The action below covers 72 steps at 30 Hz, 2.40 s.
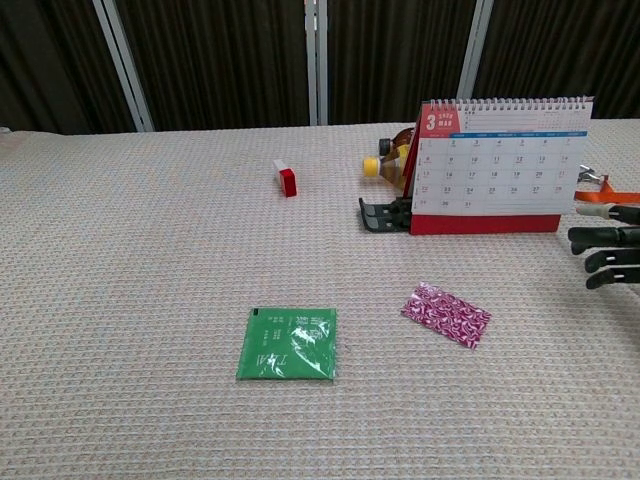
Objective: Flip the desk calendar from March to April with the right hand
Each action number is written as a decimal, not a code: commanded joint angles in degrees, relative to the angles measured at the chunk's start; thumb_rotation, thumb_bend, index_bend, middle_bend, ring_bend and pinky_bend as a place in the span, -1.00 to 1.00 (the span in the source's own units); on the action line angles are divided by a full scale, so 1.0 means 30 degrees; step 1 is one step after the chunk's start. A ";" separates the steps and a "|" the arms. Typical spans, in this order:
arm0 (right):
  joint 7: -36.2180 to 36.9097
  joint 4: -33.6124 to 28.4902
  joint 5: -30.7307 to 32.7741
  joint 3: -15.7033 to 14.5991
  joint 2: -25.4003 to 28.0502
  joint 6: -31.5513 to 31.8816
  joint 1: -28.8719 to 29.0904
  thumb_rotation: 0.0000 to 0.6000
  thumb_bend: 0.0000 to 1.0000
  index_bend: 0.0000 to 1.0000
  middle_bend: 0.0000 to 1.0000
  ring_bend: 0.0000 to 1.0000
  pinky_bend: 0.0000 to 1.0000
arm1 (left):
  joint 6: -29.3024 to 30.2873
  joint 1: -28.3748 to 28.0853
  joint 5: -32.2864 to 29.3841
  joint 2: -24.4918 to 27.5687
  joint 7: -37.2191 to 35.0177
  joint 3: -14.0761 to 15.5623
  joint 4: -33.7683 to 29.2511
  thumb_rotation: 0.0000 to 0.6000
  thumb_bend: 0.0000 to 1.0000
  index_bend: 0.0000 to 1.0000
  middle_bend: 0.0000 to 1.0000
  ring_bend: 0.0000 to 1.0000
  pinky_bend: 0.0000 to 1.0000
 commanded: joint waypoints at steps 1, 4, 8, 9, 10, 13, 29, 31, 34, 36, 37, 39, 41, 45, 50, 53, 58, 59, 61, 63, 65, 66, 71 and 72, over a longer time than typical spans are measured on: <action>0.0087 0.0461 0.0180 0.0178 -0.0354 -0.0294 0.0174 1.00 -0.47 -0.93 0.17 0.21 0.08 | -0.0034 -0.0011 -0.0010 -0.0013 0.0037 0.0001 -0.0012 1.00 -0.85 -1.00 -1.00 -1.00 -1.00; -0.0024 0.0795 0.0174 0.0263 -0.0674 -0.0377 0.0286 1.00 -0.47 -0.93 0.17 0.21 0.08 | -0.0087 -0.0026 -0.0025 -0.0047 0.0104 0.0003 -0.0007 1.00 -0.85 -1.00 -1.00 -1.00 -1.00; -0.0202 0.1070 0.0202 0.0362 -0.0973 -0.0415 0.0419 1.00 -0.47 -0.93 0.17 0.21 0.08 | -0.0123 -0.0041 -0.0045 -0.0056 0.0129 -0.0004 -0.0002 1.00 -0.85 -1.00 -1.00 -1.00 -1.00; -0.0231 0.1109 0.0216 0.0377 -0.1020 -0.0427 0.0440 1.00 -0.47 -0.93 0.17 0.21 0.08 | -0.0125 -0.0042 -0.0050 -0.0060 0.0128 -0.0007 0.0006 1.00 -0.85 -1.00 -1.00 -1.00 -1.00; -0.0250 0.1145 0.0228 0.0399 -0.1066 -0.0444 0.0460 1.00 -0.47 -0.93 0.17 0.21 0.08 | -0.0135 -0.0046 -0.0062 -0.0063 0.0125 -0.0012 0.0011 1.00 -0.85 -1.00 -1.00 -1.00 -1.00; -0.0279 0.1248 0.0251 0.0468 -0.1183 -0.0489 0.0513 1.00 -0.47 -0.93 0.17 0.21 0.08 | -0.0160 -0.0049 -0.0111 -0.0066 0.0092 -0.0024 0.0017 1.00 -0.85 -1.00 -1.00 -1.00 -1.00; -0.0554 0.3438 0.0838 0.1240 -0.2738 -0.1048 0.1496 1.00 -0.42 -0.93 0.15 0.21 0.06 | -0.0239 -0.0079 -0.0082 0.0026 -0.0051 0.0032 -0.0029 1.00 -0.85 -1.00 -1.00 -1.00 -1.00; -0.0500 0.3615 0.0902 0.1414 -0.2932 -0.1191 0.1663 1.00 -0.41 -0.93 0.15 0.21 0.06 | -0.0250 -0.0084 -0.0063 0.0041 -0.0083 0.0049 -0.0029 1.00 -0.85 -1.00 -1.00 -1.00 -1.00; -0.0361 0.3795 0.0913 0.1735 -0.3218 -0.1665 0.2008 1.00 -0.41 -0.93 0.15 0.20 0.05 | -0.0266 -0.0117 0.0010 0.0053 -0.0162 0.0074 -0.0022 1.00 -0.85 -1.00 -1.00 -1.00 -1.00; -0.0356 0.3818 0.0798 0.1864 -0.3426 -0.1758 0.2184 1.00 -0.41 -0.91 0.15 0.21 0.05 | -0.0281 -0.0129 0.0054 0.0067 -0.0188 0.0100 -0.0003 1.00 -0.85 -1.00 -1.00 -1.00 -1.00; -0.0356 0.3837 0.0756 0.1911 -0.3522 -0.1776 0.2248 1.00 -0.41 -0.90 0.15 0.21 0.05 | -0.0297 -0.0139 0.0064 0.0073 -0.0204 0.0107 0.0003 1.00 -0.85 -1.00 -1.00 -1.00 -1.00; -0.0422 0.3870 0.0649 0.2000 -0.3772 -0.1763 0.2421 1.00 -0.40 -0.89 0.15 0.21 0.05 | -0.0333 -0.0158 0.0071 0.0086 -0.0285 0.0125 0.0005 1.00 -0.85 -1.00 -1.00 -1.00 -1.00; -0.0578 0.3868 0.0507 0.2019 -0.4008 -0.1638 0.2562 1.00 -0.40 -0.88 0.15 0.21 0.05 | -0.0352 -0.0173 0.0099 0.0110 -0.0344 0.0146 0.0018 1.00 -0.85 -1.00 -1.00 -1.00 -1.00; -0.0799 0.3558 0.0428 0.2067 -0.4264 -0.1446 0.2718 1.00 -0.40 -0.86 0.15 0.21 0.05 | -0.0326 -0.0189 0.0147 0.0137 -0.0479 0.0157 0.0053 1.00 -0.85 -1.00 -1.00 -1.00 -1.00; -0.0924 0.2629 0.0189 0.2286 -0.4128 -0.1302 0.2785 1.00 -0.38 -0.83 0.15 0.21 0.05 | -0.0224 -0.0162 0.0151 0.0214 -0.0644 0.0145 0.0032 1.00 -0.85 -1.00 -1.00 -1.00 -1.00; -0.1256 0.1621 0.0107 0.2568 -0.3771 -0.0979 0.2881 1.00 -0.38 -0.80 0.15 0.21 0.05 | -0.0171 -0.0137 0.0169 0.0270 -0.0720 0.0163 0.0000 1.00 -0.85 -1.00 -1.00 -1.00 -1.00; -0.2266 -0.0603 -0.0152 0.3011 -0.2762 0.0358 0.2816 1.00 -0.38 -0.71 0.13 0.20 0.01 | -0.0147 -0.0140 0.0178 0.0298 -0.0808 0.0160 -0.0001 1.00 -0.85 -1.00 -1.00 -1.00 -1.00; -0.2508 -0.1019 -0.0275 0.3071 -0.2554 0.0688 0.2777 1.00 -0.38 -0.67 0.11 0.18 -0.01 | -0.0147 -0.0141 0.0173 0.0298 -0.0823 0.0159 0.0004 1.00 -0.85 -1.00 -1.00 -1.00 -1.00; -0.3028 -0.2037 -0.0690 0.3237 -0.2047 0.1556 0.2613 1.00 -0.38 -0.61 0.06 0.14 -0.05 | -0.0165 -0.0145 0.0158 0.0303 -0.0855 0.0162 0.0003 1.00 -0.85 -1.00 -1.00 -1.00 -1.00; -0.3668 -0.2971 -0.1191 0.3363 -0.1554 0.2546 0.2434 1.00 -0.38 -0.55 0.00 0.08 -0.12 | -0.0168 -0.0150 0.0153 0.0301 -0.0870 0.0157 -0.0003 1.00 -0.85 -1.00 -1.00 -1.00 -1.00; -0.4330 -0.3694 -0.1651 0.3440 -0.1157 0.3460 0.2295 1.00 -0.38 -0.47 -0.06 -0.01 -0.24 | -0.0164 -0.0148 0.0163 0.0302 -0.0866 0.0164 -0.0011 1.00 -0.85 -1.00 -1.00 -1.00 -1.00; -0.4617 -0.4048 -0.1842 0.3492 -0.0957 0.3882 0.2220 1.00 -0.38 -0.45 -0.08 -0.05 -0.28 | -0.0153 -0.0142 0.0173 0.0299 -0.0863 0.0170 -0.0021 1.00 -0.85 -1.00 -1.00 -1.00 -1.00; -0.6403 -0.5120 -0.2272 0.3814 -0.0020 0.5643 0.2210 1.00 -0.36 -0.36 -0.16 -0.23 -0.42 | -0.0075 -0.0114 0.0220 0.0274 -0.0735 0.0164 -0.0059 1.00 -0.84 -1.00 -1.00 -1.00 -1.00; -0.6903 -0.5126 -0.2211 0.3864 0.0137 0.5871 0.2341 1.00 -0.36 -0.36 -0.18 -0.26 -0.45 | -0.0075 -0.0114 0.0230 0.0256 -0.0683 0.0164 -0.0061 1.00 -0.84 -1.00 -1.00 -1.00 -1.00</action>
